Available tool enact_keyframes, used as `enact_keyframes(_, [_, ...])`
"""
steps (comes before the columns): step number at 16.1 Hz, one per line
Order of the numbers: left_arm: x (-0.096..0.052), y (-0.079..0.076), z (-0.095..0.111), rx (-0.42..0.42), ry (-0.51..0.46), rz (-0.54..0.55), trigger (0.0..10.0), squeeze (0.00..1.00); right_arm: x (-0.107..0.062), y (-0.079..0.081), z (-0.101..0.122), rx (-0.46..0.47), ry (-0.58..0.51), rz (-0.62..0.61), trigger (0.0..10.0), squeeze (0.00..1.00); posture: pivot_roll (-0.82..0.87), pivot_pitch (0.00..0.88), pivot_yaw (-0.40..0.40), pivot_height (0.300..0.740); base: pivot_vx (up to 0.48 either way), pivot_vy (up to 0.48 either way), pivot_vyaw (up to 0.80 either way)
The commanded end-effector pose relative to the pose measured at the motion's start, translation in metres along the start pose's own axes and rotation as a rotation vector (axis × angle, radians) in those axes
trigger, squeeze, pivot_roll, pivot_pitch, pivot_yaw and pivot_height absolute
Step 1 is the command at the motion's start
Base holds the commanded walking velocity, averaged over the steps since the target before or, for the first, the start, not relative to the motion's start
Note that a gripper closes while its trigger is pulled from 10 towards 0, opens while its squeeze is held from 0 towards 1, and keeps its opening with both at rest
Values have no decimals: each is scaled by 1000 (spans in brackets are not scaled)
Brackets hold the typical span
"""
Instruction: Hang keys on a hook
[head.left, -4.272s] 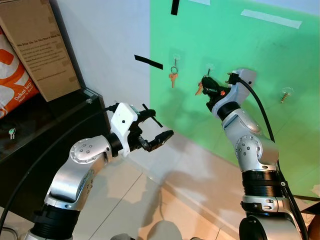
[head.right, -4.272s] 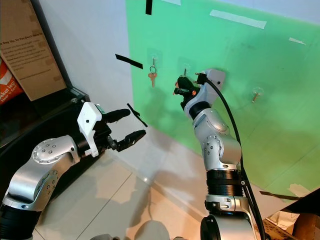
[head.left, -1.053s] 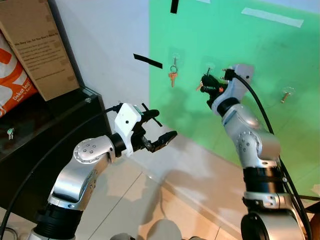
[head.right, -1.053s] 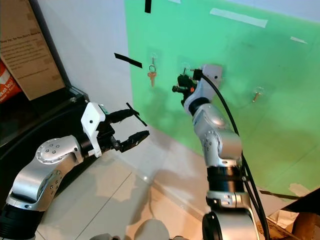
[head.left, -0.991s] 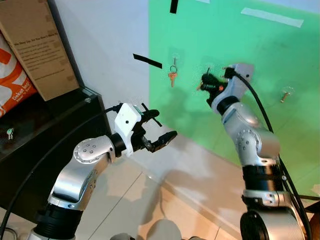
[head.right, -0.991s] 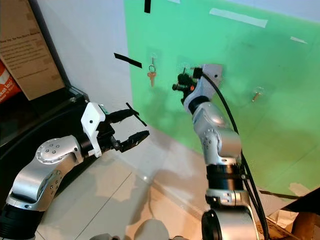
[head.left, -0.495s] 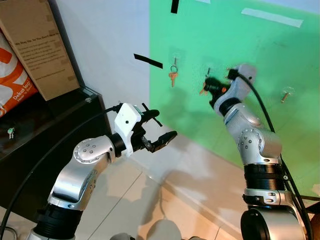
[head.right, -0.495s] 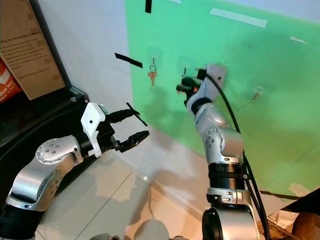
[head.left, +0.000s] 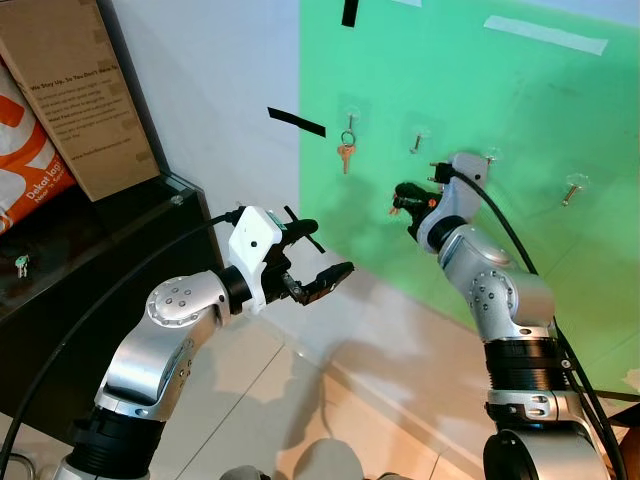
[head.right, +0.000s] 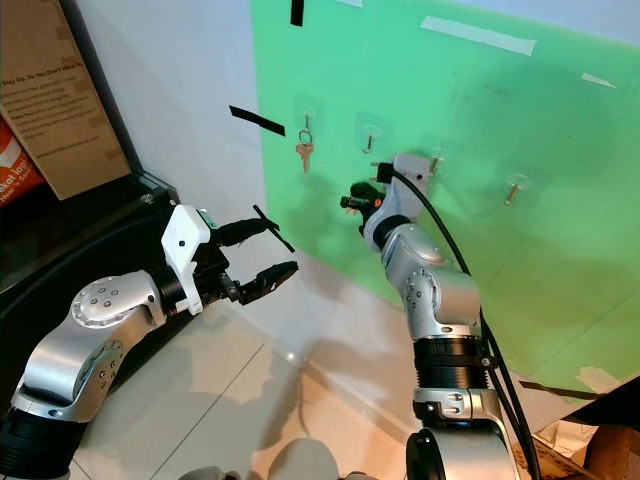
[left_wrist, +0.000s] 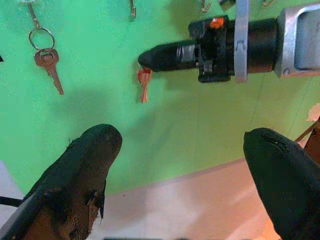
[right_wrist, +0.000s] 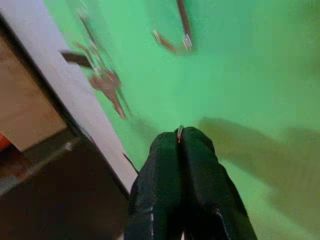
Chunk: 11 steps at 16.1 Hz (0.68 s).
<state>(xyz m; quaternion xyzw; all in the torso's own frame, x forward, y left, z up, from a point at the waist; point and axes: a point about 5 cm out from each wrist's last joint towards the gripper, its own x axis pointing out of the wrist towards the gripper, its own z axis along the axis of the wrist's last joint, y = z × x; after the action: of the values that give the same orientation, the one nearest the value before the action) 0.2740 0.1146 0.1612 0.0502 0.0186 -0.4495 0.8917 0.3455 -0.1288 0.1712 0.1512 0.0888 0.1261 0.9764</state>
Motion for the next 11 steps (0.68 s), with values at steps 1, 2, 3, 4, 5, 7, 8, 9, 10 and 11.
enact_keyframes(1, [1,2,2,19,8,-2,10000,0,-4,2,12,-3,-50,27,10000,0,11,0,-18,740,0,0,0])
enact_keyframes(2, [1,2,2,19,8,-1,10000,0,-6,3,17,-11,-67,42,10000,0,10,0,-17,740,0,0,0])
enact_keyframes(3, [2,2,2,19,8,-1,10000,0,-9,4,24,-26,-83,48,10000,0,10,0,-17,740,0,0,0])
enact_keyframes(4, [2,2,2,19,8,-2,10000,0,-10,4,27,-28,-90,51,10000,0,8,0,-15,740,0,0,0])
enact_keyframes(5, [2,2,2,19,8,-3,10000,0,-10,4,29,-30,-94,54,10000,0,8,0,-15,740,0,0,0])
enact_keyframes(7, [2,2,2,19,9,-6,10000,0,-10,6,35,-29,-113,55,10000,0,4,0,-10,740,0,0,0])
enact_keyframes(8, [2,2,2,20,9,-7,10000,0,-9,7,36,-26,-116,57,10000,0,5,0,-10,740,0,0,0])
enact_keyframes(9, [2,3,2,21,10,-6,10000,0,-8,8,36,-23,-116,63,10000,0,7,0,-11,740,0,0,0])
enact_keyframes(10, [2,3,2,21,10,-5,10000,0,-7,10,36,-22,-115,70,10000,0,9,0,-12,740,0,0,0])
enact_keyframes(11, [2,4,2,21,10,-5,10000,0,-6,12,36,-22,-115,77,10000,0,10,0,-12,740,0,0,0])
